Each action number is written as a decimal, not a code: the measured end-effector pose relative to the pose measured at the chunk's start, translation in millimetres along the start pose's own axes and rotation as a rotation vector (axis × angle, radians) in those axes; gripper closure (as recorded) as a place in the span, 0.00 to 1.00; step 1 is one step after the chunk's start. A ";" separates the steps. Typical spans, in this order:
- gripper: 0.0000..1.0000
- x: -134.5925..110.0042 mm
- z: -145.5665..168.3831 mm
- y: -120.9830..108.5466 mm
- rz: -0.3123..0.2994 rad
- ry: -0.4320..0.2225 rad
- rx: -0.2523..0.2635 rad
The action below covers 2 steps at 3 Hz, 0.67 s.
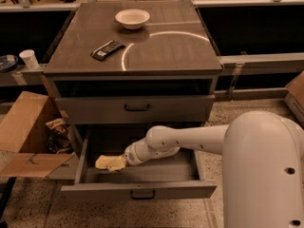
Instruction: Place sponge into middle drawer
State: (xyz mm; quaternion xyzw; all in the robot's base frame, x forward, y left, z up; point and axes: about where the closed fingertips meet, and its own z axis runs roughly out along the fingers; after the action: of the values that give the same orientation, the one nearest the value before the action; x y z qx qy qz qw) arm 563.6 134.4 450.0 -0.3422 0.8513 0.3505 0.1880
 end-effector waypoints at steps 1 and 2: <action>0.14 4.0 5.5 -5.0 0.012 -0.010 -0.017; 0.00 13.0 8.0 -14.5 0.025 -0.033 -0.031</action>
Offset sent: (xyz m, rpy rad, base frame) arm 0.0055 -0.0213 -0.0321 0.0791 0.0156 -0.0366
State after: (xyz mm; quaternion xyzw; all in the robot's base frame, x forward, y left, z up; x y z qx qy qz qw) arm 565.5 126.8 430.5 -0.3284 0.8468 0.3717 0.1922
